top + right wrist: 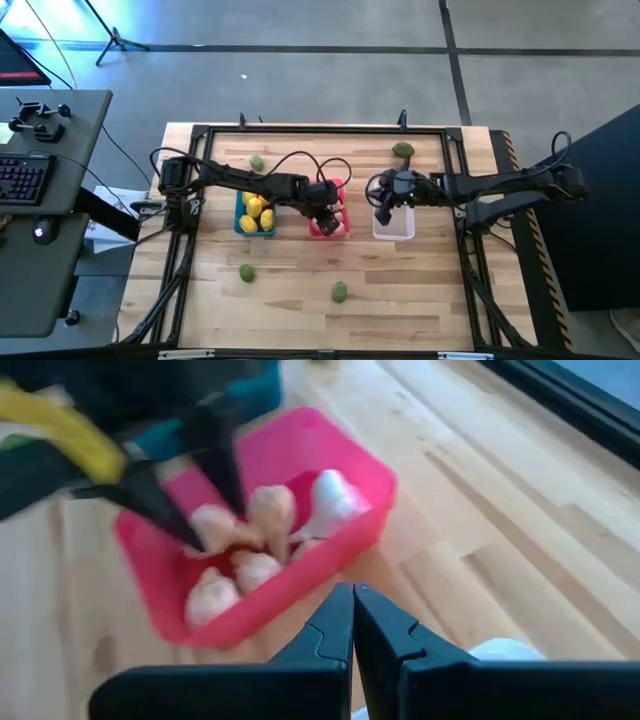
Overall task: Sort produce into baskets
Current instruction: Put the top right green lime into the white bin
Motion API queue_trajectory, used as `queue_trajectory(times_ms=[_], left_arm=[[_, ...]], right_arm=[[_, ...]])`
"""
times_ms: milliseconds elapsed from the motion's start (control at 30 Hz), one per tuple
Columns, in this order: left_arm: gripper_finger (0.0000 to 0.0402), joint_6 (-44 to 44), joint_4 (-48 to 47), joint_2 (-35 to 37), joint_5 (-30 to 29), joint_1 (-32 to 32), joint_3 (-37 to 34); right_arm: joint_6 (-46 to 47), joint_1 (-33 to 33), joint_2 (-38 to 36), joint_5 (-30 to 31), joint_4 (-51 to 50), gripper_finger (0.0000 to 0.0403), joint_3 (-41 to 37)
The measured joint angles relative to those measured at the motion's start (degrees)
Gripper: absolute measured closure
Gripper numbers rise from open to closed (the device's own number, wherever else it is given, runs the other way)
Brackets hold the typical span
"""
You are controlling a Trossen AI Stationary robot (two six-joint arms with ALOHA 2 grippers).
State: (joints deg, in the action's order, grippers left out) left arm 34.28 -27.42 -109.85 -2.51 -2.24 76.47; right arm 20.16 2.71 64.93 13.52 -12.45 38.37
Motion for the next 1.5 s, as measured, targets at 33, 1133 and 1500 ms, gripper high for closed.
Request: queue_trajectory(times_ms=[33, 1133, 1500], left_arm=[[0.0218, -0.1, 0.1, 0.1, 0.0, 0.0, 0.0], [0.0401, -5.5, 38.2, 7.7, 10.9, -1.2, -9.1], [0.0401, -4.5, 43.6, 8.3, 11.0, -1.1, -11.0]], right_arm=[[-0.1, 0.8, 0.0, 0.0, -0.2, 0.0402, 0.0], [-32.5, 44.3, 13.7, -11.9, -16.0, 0.0146, 7.1], [-39.8, 46.2, 26.7, -8.4, -20.3, 0.0145, 16.1]])
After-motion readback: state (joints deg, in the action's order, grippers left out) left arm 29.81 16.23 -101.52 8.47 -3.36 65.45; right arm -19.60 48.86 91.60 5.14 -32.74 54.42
